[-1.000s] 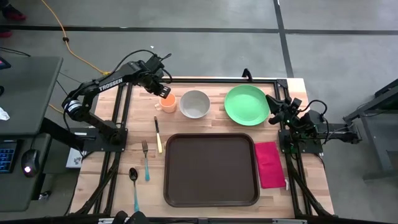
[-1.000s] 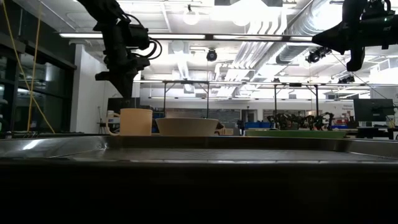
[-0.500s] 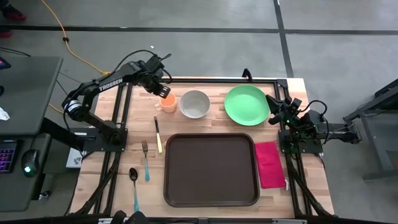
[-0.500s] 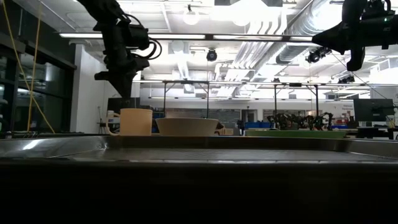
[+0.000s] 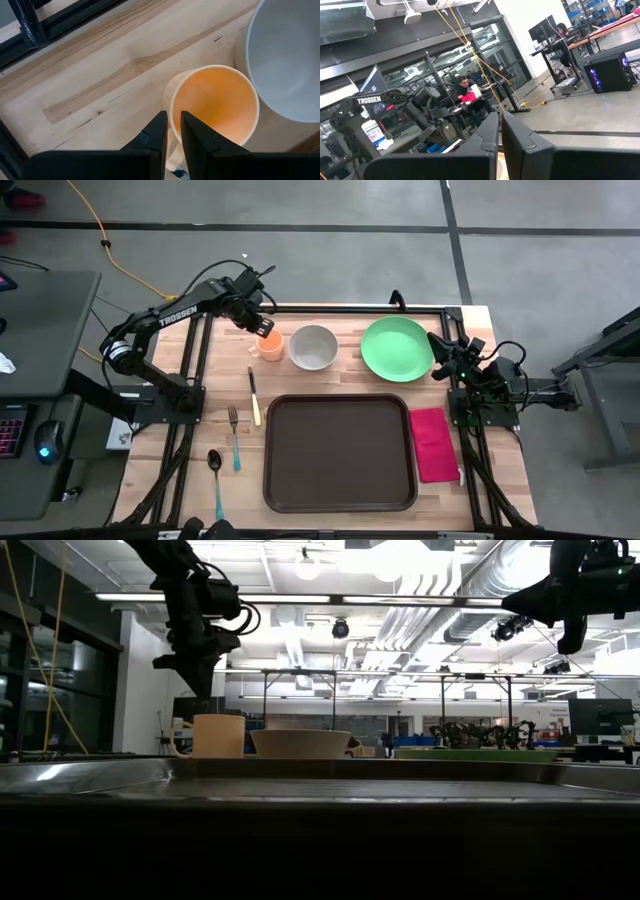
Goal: Set up tray
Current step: Put the peach mug on the black tray
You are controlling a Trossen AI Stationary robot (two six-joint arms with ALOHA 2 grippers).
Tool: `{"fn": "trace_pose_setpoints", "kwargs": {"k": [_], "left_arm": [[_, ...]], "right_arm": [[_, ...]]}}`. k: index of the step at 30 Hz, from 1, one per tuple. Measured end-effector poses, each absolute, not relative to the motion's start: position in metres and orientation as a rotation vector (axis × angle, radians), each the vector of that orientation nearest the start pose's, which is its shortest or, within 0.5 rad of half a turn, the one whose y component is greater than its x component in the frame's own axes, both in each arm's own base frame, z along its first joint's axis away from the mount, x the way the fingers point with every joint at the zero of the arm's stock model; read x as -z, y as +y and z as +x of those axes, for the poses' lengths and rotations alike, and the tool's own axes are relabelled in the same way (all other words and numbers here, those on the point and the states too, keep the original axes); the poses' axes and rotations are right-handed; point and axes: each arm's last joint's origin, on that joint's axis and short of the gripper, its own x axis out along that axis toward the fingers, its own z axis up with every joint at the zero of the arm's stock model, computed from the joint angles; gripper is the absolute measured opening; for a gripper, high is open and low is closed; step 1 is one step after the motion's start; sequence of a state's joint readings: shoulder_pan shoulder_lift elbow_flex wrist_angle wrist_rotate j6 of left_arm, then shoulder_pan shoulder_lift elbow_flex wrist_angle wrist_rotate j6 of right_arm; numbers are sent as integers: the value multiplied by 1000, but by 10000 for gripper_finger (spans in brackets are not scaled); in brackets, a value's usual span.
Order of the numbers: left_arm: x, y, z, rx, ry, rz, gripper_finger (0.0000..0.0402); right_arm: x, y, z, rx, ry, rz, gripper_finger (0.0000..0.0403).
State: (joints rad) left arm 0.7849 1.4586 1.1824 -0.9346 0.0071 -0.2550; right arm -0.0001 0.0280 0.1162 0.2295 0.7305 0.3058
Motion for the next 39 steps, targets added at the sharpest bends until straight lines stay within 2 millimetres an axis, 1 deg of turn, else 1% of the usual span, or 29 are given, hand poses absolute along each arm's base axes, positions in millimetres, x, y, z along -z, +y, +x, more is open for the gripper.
{"fn": "trace_pose_setpoints", "kwargs": {"k": [7,20,23,28,31,35,39], "left_arm": [[-267,196,197,-788,1073,-630,86],[-267,197,197,-788,1064,-631,89],[-267,197,197,-790,1064,-631,113],[-267,197,197,-807,1068,-620,182],[-267,197,197,-797,1066,-626,214],[-267,196,198,-747,1054,-657,236],[-267,195,198,-741,1053,-663,240]], "right_arm": [[-220,-19,80,674,-413,406,0],[-220,-19,80,674,-413,405,0],[-220,-19,80,675,-413,405,0],[-220,-19,80,674,-413,405,0],[-220,-19,80,675,-413,405,0],[-220,-19,80,674,-412,405,0],[-220,-19,80,674,-412,405,0]]}}
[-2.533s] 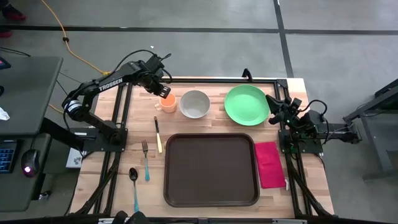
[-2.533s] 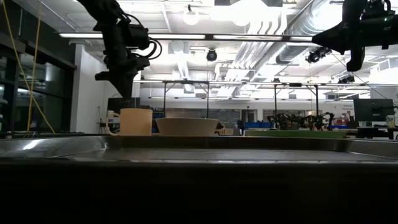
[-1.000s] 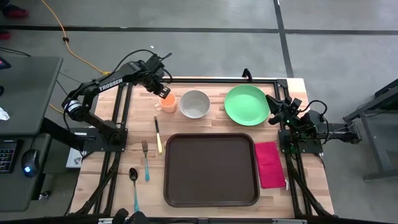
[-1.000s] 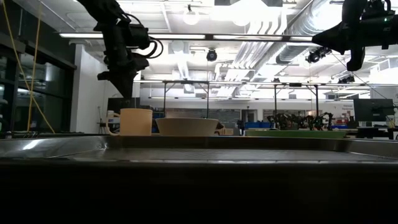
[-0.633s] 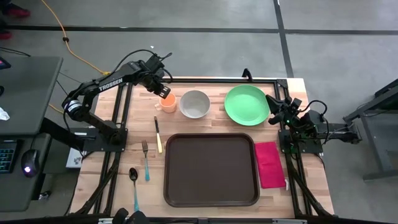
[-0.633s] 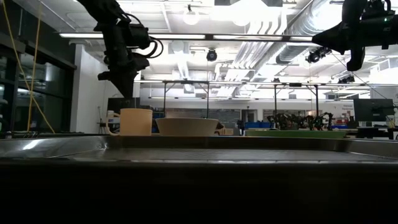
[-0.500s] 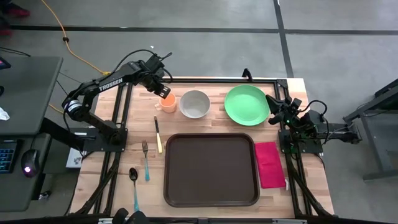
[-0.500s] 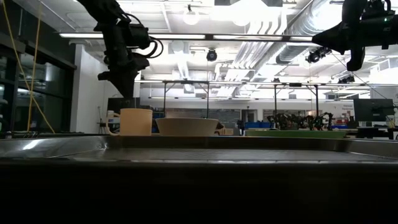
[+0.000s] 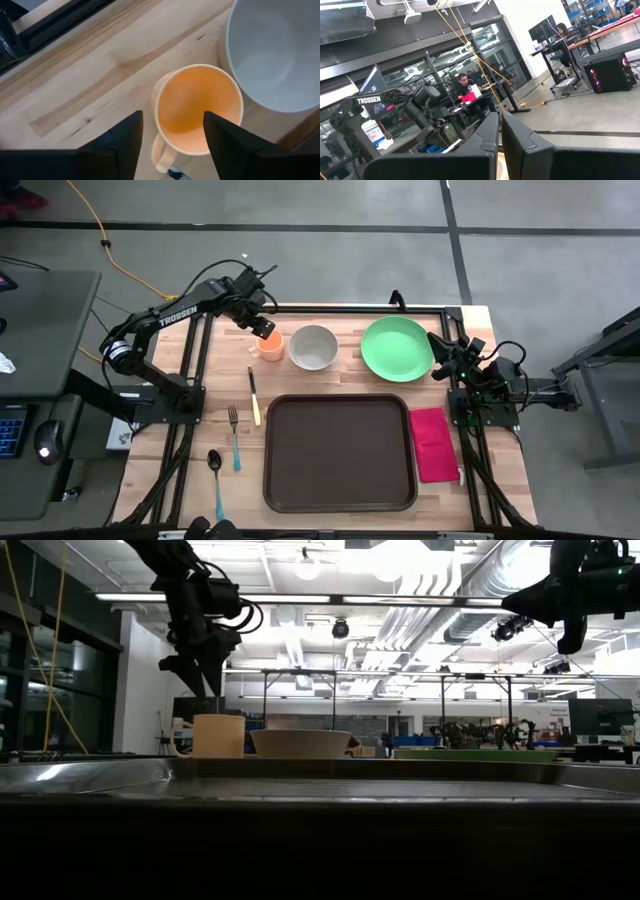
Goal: Set up tray
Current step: Put the peach mug on the black tray
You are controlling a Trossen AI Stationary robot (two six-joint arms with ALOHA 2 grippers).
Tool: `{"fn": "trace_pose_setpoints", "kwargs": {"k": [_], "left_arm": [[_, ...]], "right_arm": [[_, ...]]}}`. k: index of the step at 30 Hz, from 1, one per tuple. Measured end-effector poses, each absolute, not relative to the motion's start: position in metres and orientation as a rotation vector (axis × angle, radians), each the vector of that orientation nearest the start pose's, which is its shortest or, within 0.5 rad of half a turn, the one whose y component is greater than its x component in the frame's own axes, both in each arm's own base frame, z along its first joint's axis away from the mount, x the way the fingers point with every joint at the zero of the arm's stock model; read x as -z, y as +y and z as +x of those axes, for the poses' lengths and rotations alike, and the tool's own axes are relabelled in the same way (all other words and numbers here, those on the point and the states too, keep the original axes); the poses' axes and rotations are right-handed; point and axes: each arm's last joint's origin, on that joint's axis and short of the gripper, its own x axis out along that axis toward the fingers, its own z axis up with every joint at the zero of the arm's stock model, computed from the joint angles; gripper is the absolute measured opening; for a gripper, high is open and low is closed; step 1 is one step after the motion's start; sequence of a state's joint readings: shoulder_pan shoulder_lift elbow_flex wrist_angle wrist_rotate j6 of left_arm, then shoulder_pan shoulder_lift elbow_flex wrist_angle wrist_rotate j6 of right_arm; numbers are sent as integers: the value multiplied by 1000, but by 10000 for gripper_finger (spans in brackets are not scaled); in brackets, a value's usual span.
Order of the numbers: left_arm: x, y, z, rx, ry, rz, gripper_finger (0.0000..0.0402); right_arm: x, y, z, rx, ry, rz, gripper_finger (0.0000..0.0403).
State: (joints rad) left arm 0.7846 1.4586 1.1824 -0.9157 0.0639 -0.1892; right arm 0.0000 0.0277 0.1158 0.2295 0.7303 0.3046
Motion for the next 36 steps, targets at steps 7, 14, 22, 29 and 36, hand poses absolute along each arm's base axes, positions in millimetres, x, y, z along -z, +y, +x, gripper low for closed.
{"fn": "trace_pose_setpoints", "kwargs": {"k": [7,14,22,29,36], "left_arm": [[-256,196,204,-735,1103,-701,240],[-230,204,212,-731,1205,-744,240],[-228,208,216,-749,1183,-719,240],[-228,208,215,-761,1186,-710,240],[-214,213,220,-758,1225,-720,240]], "right_arm": [[-220,-19,80,674,-412,405,0],[-220,-19,80,674,-413,405,0],[-220,-19,80,674,-413,405,0],[-220,-19,80,674,-413,405,0],[-220,-19,80,674,-413,405,0]]}}
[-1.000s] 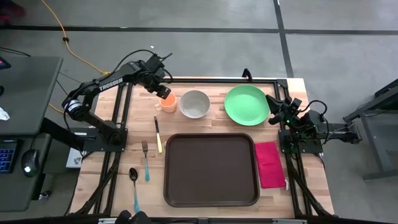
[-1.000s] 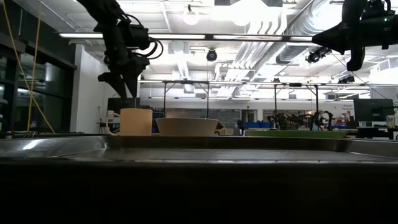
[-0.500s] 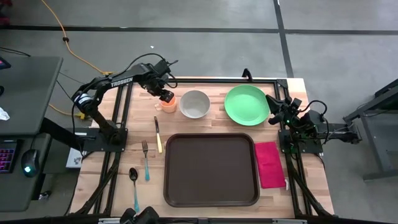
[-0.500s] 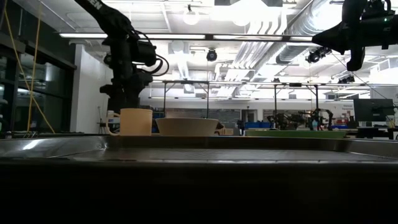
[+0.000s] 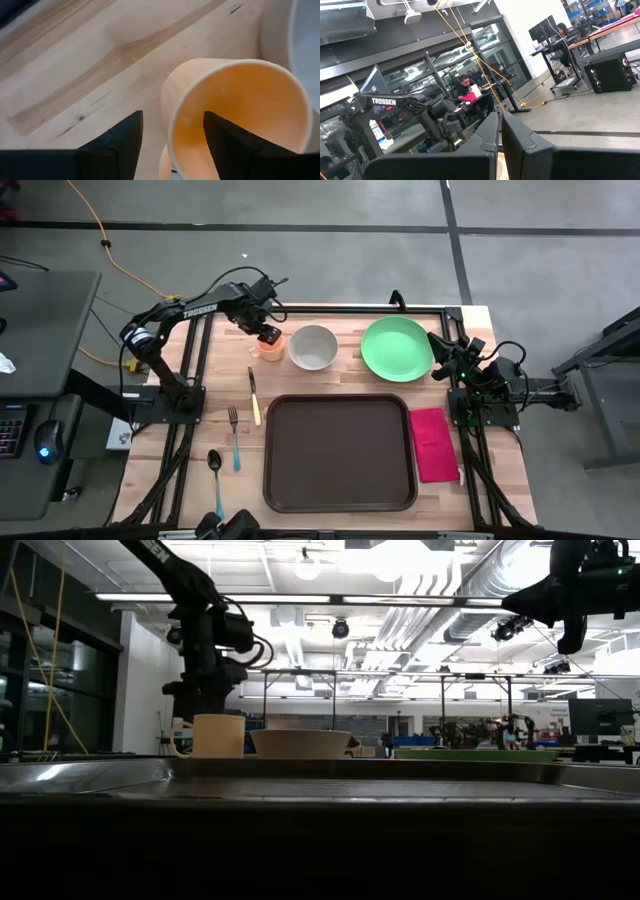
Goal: Set up tray
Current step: Put the peach mug on the black tray
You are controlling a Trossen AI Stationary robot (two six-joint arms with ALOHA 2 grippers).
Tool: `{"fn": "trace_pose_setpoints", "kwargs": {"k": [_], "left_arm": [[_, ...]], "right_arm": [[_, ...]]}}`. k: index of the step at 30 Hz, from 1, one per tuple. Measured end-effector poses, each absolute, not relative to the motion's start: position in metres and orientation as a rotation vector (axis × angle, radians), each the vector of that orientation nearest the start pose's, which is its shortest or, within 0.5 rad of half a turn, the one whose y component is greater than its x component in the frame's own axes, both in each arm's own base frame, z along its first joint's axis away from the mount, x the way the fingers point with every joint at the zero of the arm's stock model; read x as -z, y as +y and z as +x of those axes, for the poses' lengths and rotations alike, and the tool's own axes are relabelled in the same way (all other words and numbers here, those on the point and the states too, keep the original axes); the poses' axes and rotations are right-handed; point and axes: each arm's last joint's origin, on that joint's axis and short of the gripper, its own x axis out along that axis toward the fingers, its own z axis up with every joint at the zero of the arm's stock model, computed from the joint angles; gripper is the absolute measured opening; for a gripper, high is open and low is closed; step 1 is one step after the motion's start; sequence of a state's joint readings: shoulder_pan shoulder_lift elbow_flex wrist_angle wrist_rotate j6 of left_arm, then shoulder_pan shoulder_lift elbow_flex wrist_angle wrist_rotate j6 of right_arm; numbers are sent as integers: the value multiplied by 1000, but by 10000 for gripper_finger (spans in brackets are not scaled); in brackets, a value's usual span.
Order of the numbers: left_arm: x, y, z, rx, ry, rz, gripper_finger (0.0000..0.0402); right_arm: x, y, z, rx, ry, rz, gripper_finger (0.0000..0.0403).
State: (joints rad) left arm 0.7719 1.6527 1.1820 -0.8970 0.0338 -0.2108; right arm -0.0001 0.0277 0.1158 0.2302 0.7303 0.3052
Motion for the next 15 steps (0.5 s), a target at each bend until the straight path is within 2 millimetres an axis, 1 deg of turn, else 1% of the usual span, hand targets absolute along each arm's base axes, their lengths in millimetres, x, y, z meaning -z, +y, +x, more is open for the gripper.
{"fn": "trace_pose_setpoints", "kwargs": {"k": [3,9,11,15], "left_arm": [[-208,215,222,-756,1246,-727,240],[-208,216,223,-759,1238,-727,235],[-208,216,223,-759,1238,-727,220],[-208,216,223,-758,1234,-723,175]], "right_arm": [[-220,-19,80,674,-413,406,0],[-220,-19,80,674,-413,406,0],[-220,-19,80,674,-413,406,0],[-220,-19,80,674,-413,406,0]]}}
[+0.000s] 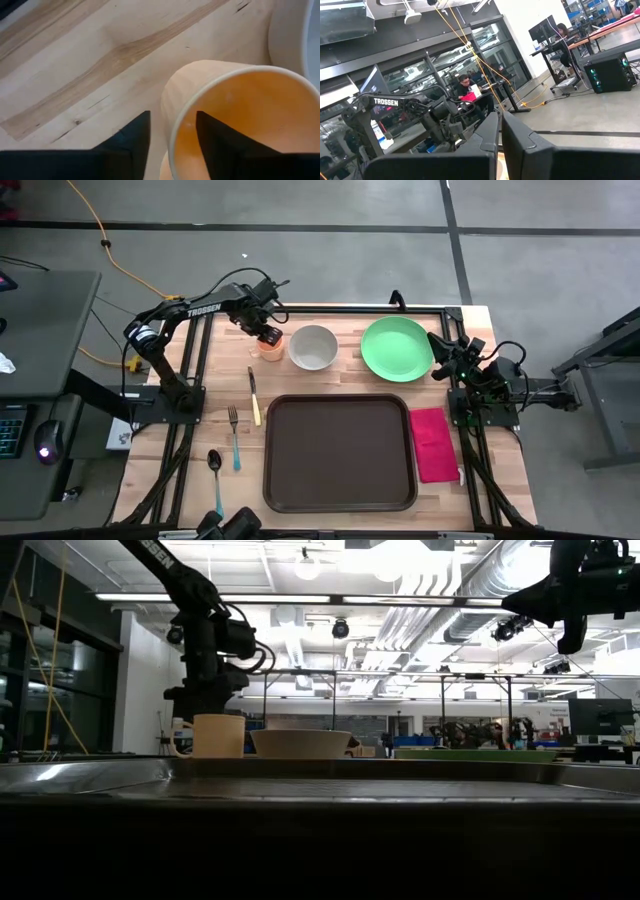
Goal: Set up tray
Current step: Put the peach mug on the black tray
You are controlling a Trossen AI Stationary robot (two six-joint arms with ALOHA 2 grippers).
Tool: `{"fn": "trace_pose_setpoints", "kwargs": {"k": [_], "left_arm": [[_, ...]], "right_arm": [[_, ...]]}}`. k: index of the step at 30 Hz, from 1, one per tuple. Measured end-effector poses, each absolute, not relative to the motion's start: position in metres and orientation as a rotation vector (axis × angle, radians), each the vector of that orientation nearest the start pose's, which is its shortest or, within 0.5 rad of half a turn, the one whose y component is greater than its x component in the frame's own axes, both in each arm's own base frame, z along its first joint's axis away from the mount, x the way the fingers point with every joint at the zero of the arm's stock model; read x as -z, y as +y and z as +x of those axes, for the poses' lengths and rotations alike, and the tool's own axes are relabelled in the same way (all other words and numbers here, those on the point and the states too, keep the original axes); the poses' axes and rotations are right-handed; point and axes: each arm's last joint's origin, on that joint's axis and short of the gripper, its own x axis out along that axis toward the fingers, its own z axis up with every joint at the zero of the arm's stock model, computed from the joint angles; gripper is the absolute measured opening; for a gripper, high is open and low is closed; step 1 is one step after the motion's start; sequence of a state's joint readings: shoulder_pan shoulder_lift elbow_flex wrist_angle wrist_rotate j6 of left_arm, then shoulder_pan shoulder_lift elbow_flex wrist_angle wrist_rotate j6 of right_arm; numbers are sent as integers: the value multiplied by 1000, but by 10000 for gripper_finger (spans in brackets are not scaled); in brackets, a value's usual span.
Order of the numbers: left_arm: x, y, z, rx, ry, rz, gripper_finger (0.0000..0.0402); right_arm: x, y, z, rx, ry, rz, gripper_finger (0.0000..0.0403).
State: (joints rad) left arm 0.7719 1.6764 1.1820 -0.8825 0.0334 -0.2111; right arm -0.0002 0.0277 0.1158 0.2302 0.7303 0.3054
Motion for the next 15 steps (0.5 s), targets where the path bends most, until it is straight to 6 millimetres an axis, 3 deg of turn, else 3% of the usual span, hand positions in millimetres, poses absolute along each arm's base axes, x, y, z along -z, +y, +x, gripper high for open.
{"fn": "trace_pose_setpoints", "kwargs": {"k": [15], "left_arm": [[-208,217,222,-802,1242,-693,21]], "right_arm": [[-220,-19,80,674,-413,406,0]]}}
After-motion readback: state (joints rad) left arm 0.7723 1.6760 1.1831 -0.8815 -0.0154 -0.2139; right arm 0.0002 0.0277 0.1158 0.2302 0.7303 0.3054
